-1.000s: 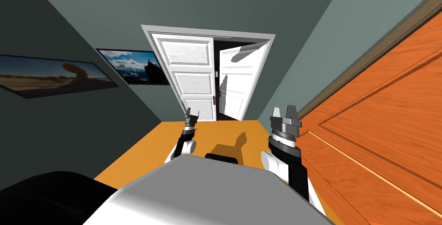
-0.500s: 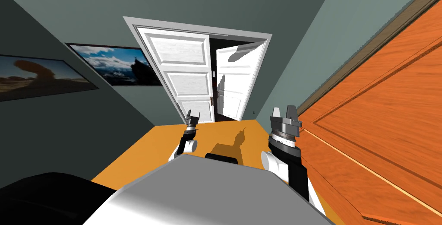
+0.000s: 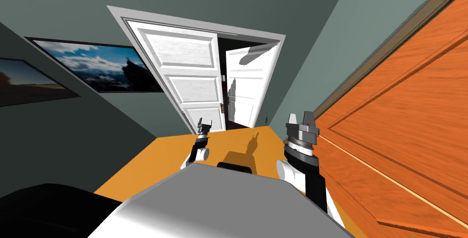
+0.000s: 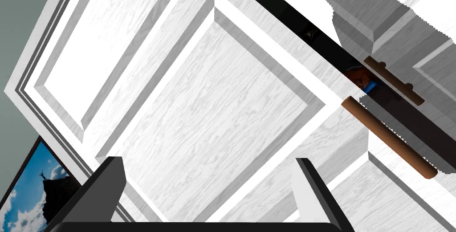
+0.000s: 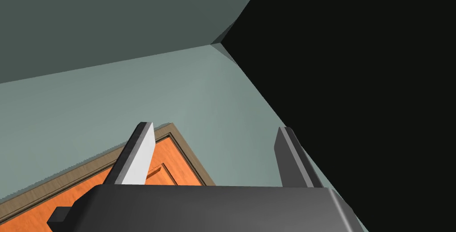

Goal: Push the door open

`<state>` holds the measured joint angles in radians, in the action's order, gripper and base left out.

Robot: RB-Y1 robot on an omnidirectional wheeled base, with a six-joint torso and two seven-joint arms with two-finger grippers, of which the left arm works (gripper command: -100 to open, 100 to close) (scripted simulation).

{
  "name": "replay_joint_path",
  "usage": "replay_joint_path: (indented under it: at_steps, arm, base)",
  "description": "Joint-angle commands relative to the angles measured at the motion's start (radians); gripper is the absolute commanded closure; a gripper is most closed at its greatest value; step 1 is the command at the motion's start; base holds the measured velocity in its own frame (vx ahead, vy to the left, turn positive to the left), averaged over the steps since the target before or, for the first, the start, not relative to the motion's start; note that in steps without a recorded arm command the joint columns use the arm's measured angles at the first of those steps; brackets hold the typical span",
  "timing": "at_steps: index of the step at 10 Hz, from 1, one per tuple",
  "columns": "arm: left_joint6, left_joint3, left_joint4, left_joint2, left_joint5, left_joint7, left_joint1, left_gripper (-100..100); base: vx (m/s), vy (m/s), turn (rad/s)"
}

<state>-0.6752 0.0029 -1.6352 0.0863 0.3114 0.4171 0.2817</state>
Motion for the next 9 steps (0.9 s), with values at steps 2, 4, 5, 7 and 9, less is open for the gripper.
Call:
replay_joint_path:
  at_steps: [2, 4, 5, 7, 9]
  arm:
    - [-0.019, 0.003, 0.081, 0.001, 0.038, 0.063, -0.031, -100]
    - [-0.032, 0.006, 0.141, 0.003, 0.068, 0.110, -0.054, -100]
    - [-0.039, 0.007, 0.171, 0.004, 0.083, 0.134, -0.066, -100]
    - [-0.052, 0.011, 0.231, 0.005, 0.113, 0.182, -0.089, -100]
    - [-0.059, 0.012, 0.261, 0.006, 0.128, 0.206, -0.101, -100]
  base:
    - [0.086, 0.035, -0.112]
    - [0.092, 0.042, -0.113]
    - [0.102, 0.034, -0.133]
    - [0.088, 0.032, -0.114]
    - [0.086, 0.039, -0.068]
